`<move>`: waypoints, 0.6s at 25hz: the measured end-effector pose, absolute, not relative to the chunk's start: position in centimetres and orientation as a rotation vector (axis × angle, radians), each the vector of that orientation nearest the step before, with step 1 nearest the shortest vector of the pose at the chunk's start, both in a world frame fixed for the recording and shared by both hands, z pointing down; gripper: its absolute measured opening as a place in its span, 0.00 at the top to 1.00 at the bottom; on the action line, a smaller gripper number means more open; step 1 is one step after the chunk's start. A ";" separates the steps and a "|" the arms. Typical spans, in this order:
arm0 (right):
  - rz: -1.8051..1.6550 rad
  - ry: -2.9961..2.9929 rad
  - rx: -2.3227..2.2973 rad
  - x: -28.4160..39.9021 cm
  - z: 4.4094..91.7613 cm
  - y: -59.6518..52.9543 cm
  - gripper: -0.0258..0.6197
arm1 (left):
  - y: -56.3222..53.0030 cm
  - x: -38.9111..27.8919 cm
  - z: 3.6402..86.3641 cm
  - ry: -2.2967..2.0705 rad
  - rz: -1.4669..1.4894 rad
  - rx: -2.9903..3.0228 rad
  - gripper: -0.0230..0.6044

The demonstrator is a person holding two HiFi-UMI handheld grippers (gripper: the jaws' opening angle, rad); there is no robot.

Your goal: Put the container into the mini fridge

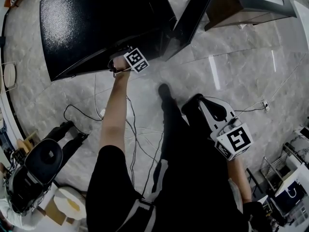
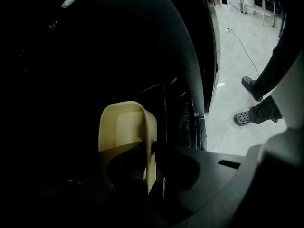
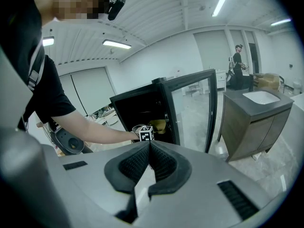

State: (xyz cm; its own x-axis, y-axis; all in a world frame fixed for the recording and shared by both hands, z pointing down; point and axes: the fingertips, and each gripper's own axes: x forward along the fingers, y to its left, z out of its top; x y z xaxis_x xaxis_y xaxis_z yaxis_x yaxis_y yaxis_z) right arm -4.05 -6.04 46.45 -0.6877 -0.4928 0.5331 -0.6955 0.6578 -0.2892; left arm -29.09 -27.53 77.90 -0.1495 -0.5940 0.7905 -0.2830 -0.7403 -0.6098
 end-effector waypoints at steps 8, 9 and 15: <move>0.691 -2.471 0.924 -3.9 46.6 -5.5 0.93 | -27.5 -29.0 78.2 0.996 -1.979 -1.892 0.90; 0.692 -2.472 0.925 -3.9 46.6 -5.5 0.93 | -27.4 -29.0 78.1 0.998 -1.978 -1.893 0.90; 0.694 -2.471 0.936 -3.6 46.5 -5.5 0.93 | -27.6 -29.2 78.0 1.005 -1.987 -1.891 0.88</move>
State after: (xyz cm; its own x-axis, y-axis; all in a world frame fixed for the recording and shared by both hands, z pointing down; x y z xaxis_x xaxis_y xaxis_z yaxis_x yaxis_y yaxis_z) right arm -3.64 -5.54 46.48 -0.6921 -0.4928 0.5274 -0.6953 0.6512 -0.3040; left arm -29.18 -27.62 77.96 -0.1481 -0.5883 0.7950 -0.2914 -0.7422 -0.6035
